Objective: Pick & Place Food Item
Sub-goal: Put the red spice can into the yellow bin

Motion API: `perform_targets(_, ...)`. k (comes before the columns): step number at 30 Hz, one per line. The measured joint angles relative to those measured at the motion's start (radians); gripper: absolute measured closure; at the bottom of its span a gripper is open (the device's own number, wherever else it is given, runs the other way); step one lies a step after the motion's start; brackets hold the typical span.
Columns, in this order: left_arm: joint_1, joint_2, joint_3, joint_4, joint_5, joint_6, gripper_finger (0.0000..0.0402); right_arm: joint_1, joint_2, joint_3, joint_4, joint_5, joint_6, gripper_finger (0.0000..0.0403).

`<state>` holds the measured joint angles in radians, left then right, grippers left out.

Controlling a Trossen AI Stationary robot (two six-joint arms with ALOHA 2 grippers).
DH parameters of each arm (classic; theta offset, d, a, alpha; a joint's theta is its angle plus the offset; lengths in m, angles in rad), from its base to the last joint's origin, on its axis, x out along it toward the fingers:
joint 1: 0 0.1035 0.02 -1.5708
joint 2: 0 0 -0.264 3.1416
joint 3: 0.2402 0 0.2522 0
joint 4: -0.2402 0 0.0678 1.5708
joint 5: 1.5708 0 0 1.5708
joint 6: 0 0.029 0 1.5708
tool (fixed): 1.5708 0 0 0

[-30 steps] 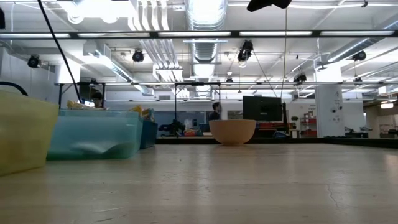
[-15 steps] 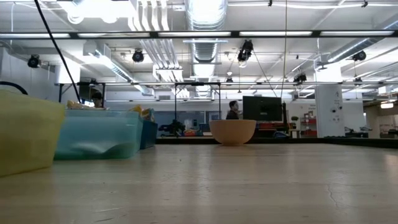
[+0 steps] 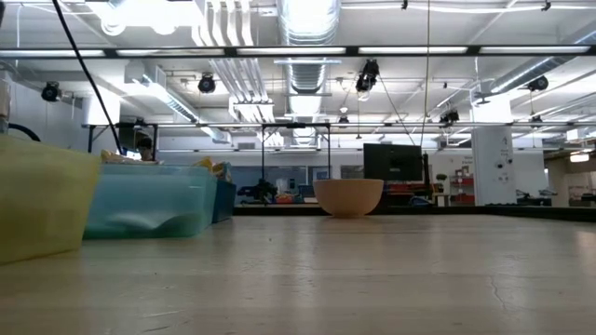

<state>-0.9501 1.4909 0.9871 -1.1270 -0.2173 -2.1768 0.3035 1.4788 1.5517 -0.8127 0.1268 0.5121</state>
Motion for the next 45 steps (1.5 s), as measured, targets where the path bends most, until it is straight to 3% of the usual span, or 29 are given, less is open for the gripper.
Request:
perform_targets(10, -0.010, -0.038, 0.001, 0.035, 0.008, 0.738, 0.0200, 0.009, 0.000, 0.000, 0.001, -0.004, 0.003, 0.0030)
perform_targets(17, -0.015, -0.038, -0.013, 0.031, 0.025, 1.013, 0.0200, 0.034, 0.000, -0.001, 0.001, -0.007, 0.056, 0.0030)
perform_targets(35, -0.020, -0.040, -0.176, 0.222, 0.062, 1.239, 0.0200, 0.046, 0.000, -0.002, 0.017, -0.004, 0.094, 0.0030)
perform_targets(43, -0.021, -0.041, -0.187, 0.248, 0.057, 1.212, 0.0200, 0.046, 0.000, -0.002, 0.034, -0.004, 0.074, 0.0030)
perform_targets(45, -0.021, -0.040, -0.189, 0.248, 0.063, 1.203, 0.0177, 0.046, 0.000, -0.002, 0.035, -0.004, 0.068, 0.0030)
